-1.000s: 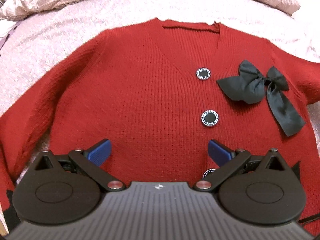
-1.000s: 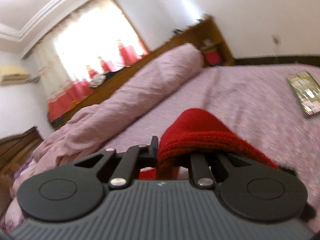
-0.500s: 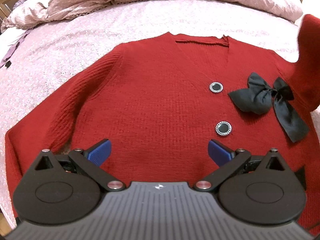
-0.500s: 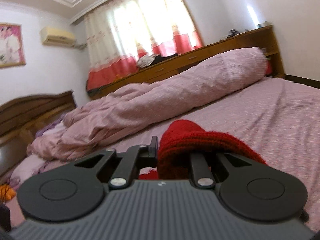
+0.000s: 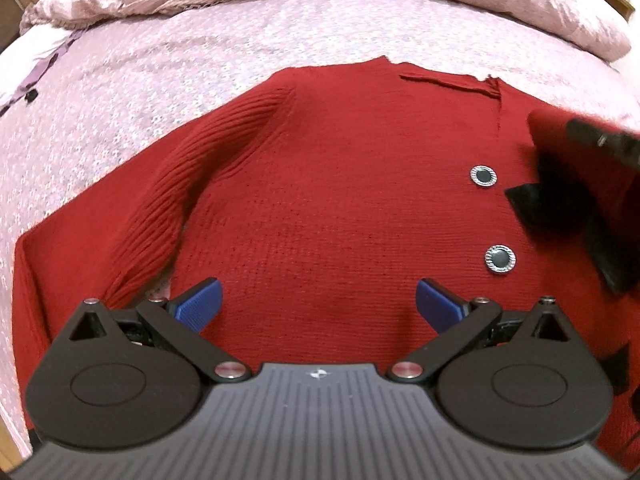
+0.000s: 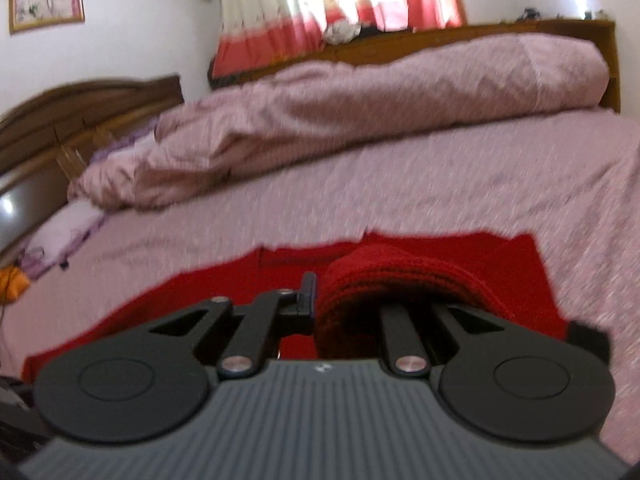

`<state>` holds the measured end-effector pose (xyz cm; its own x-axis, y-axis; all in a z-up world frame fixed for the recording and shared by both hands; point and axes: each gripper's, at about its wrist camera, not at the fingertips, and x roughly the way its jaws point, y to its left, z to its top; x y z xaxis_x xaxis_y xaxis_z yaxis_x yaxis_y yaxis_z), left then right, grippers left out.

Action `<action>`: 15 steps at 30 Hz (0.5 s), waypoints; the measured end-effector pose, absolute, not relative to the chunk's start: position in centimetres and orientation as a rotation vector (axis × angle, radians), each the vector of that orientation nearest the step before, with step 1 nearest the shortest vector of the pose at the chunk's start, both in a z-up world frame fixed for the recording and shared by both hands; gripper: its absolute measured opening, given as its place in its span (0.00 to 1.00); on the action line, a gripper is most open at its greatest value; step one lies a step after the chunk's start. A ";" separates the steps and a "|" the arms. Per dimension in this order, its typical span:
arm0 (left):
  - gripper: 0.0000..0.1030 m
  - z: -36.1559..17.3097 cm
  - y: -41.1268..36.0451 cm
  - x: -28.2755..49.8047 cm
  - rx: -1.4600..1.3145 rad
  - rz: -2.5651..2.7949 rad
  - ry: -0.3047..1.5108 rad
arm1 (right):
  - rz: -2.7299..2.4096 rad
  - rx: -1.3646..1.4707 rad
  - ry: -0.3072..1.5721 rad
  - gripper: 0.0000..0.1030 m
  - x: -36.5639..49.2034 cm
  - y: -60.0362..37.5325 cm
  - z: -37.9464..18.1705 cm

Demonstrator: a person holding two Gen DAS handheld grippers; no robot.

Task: Fold small clothes
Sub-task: 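Lay the held sleeve across the cardigan body and open the right tool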

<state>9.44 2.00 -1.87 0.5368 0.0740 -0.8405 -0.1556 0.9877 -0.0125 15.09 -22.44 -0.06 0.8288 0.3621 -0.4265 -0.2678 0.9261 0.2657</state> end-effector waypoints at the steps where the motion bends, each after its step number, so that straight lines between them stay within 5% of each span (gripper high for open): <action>1: 1.00 -2.0 2.4 9.4 -0.099 0.140 0.996 | 0.340 0.194 0.507 0.14 15.2 -22.0 -0.6; 7: 1.00 -2.5 3.9 9.4 -0.126 0.161 1.003 | 0.336 0.173 0.588 0.17 15.9 -20.1 -2.8; 12: 1.00 -2.5 4.2 9.5 -0.134 0.164 0.998 | 0.376 0.174 0.630 0.49 15.7 -19.2 -4.1; 15: 1.00 -2.3 4.1 9.4 -0.130 0.161 0.995 | 0.384 0.136 0.617 0.56 15.2 -18.6 -4.2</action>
<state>9.37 4.10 -2.27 0.5345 0.0752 -0.8418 -0.1934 0.9805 -0.0352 15.18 -18.58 -4.17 0.7475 0.3904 -0.5374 -0.3104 0.9206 0.2370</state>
